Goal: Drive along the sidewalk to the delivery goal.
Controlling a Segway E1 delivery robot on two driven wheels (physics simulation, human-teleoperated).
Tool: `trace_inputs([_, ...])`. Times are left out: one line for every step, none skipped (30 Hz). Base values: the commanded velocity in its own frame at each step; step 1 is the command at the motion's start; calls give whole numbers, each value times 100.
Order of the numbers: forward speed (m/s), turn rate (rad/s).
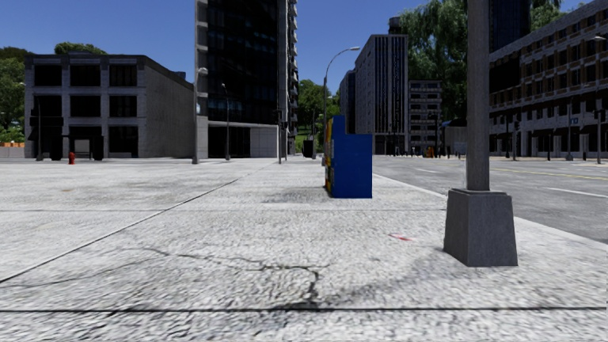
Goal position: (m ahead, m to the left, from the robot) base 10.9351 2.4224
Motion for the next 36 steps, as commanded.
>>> trace_inputs([200,0])
trace_inputs([200,0])
trace_inputs([200,0])
trace_inputs([200,0])
trace_inputs([200,0])
trace_inputs([200,0])
trace_inputs([200,0])
trace_inputs([200,0])
trace_inputs([200,0])
trace_inputs([200,0])
trace_inputs([200,0])
trace_inputs([200,0])
trace_inputs([200,0])
trace_inputs([200,0])
trace_inputs([200,0])
trace_inputs([200,0])
trace_inputs([200,0])
trace_inputs([200,3])
trace_inputs([200,19])
trace_inputs([200,19])
trace_inputs([200,28])
trace_inputs([200,33])
trace_inputs([200,35])
trace_inputs([200,35])
trace_inputs([200,35])
trace_inputs([200,36])
trace_inputs([200,36])
trace_inputs([200,36])
trace_inputs([200,36])
trace_inputs([200,36])
trace_inputs([200,36])
trace_inputs([200,36])
trace_inputs([200,36])
trace_inputs([200,36])
trace_inputs([200,36])
trace_inputs([200,36])
